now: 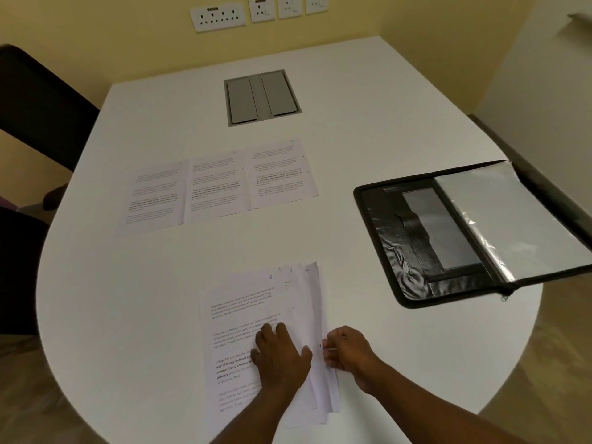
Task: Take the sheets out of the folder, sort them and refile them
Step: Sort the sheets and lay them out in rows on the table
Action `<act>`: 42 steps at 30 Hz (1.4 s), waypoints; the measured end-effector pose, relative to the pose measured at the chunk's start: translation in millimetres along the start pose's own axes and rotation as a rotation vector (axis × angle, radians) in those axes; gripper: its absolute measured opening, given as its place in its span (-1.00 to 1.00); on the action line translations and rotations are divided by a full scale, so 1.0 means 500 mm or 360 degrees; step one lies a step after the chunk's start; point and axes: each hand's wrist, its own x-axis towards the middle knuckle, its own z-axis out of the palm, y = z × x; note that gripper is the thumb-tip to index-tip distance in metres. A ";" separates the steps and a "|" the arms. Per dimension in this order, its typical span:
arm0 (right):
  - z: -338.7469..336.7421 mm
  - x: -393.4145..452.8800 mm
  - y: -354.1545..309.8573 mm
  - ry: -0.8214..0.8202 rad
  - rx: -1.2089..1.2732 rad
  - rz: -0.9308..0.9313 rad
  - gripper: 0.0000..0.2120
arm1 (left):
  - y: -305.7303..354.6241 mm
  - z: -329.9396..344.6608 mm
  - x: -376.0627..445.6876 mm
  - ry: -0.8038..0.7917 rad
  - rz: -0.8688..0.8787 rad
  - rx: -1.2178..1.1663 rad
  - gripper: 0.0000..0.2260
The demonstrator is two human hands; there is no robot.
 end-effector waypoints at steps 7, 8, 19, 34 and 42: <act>0.010 -0.005 0.014 -0.0300 -0.0168 -0.0180 -0.75 | -0.013 -0.008 0.003 0.0085 -0.0014 -0.0164 -0.57; 0.018 -0.010 0.014 -0.0389 -0.0210 -0.0241 -0.73 | -0.014 -0.016 0.003 0.0124 -0.0030 -0.0294 -0.50; 0.061 -0.006 0.016 -0.0183 -0.0938 -0.0560 -0.63 | -0.026 -0.082 0.019 -0.0218 -0.0024 -0.0930 -0.73; 0.077 0.007 0.012 0.0079 -0.0845 -0.0717 -0.63 | -0.036 -0.101 0.009 -0.0042 0.0107 -0.0911 -0.29; 0.089 -0.012 0.012 -0.0094 -0.0782 -0.0884 -0.59 | -0.027 -0.094 0.016 -0.0053 -0.0054 -0.1210 -0.79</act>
